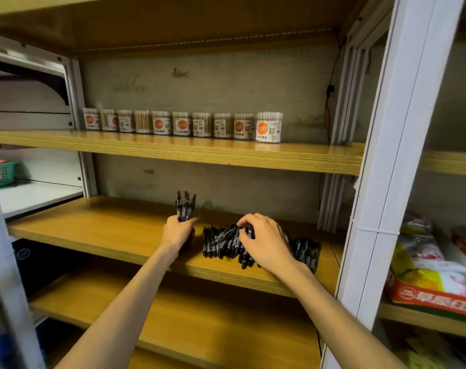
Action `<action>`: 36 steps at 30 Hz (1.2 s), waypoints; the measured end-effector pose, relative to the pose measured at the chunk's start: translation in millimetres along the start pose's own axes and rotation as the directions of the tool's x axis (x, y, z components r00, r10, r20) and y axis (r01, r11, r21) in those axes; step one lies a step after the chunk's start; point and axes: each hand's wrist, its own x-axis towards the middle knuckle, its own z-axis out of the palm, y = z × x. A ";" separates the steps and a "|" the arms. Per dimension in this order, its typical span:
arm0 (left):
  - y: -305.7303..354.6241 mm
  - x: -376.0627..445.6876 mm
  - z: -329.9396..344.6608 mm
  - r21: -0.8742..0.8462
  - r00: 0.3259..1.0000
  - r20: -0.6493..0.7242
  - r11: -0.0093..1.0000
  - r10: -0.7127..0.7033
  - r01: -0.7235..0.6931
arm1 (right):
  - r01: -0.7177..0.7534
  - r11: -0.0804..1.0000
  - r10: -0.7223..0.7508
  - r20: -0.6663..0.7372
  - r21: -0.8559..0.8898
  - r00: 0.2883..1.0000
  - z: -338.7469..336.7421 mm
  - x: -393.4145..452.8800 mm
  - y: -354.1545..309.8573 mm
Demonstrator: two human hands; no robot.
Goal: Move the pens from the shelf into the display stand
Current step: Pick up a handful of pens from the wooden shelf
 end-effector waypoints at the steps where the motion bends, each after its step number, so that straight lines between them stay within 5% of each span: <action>1: 1.3 -1.3 -2.2 0.017 0.999 0.041 1.000 -0.017 0.016 | -0.001 1.000 0.001 0.000 -0.002 1.000 -0.9 -2.3 -1.2; 5: 3.8 -10.4 -13.2 0.134 0.994 0.110 0.991 -0.028 0.013 | 0.013 0.998 -0.013 0.004 0.062 1.000 -6.6 -11.3 -8.6; 11: 11.8 -39.3 -33.3 0.387 0.996 0.009 0.919 0.084 -0.081 | 0.072 0.992 -0.079 0.065 0.108 0.995 -11.2 -21.4 -24.9; 19: 31.3 -110.1 -69.9 0.468 0.995 -0.068 0.883 0.077 -0.036 | 0.183 0.972 -0.198 0.094 0.145 0.976 -17.3 -45.1 -47.4; 29: 46.7 -290.7 -108.9 0.384 0.929 -0.370 0.914 0.020 0.134 | 0.389 0.855 -0.471 0.202 0.344 0.859 -33.6 -120.1 -87.4; 36: 66.4 -439.8 -140.1 0.467 0.804 -0.588 0.847 0.084 0.253 | 0.492 0.712 -0.641 0.177 0.501 0.747 -62.3 -199.6 -139.1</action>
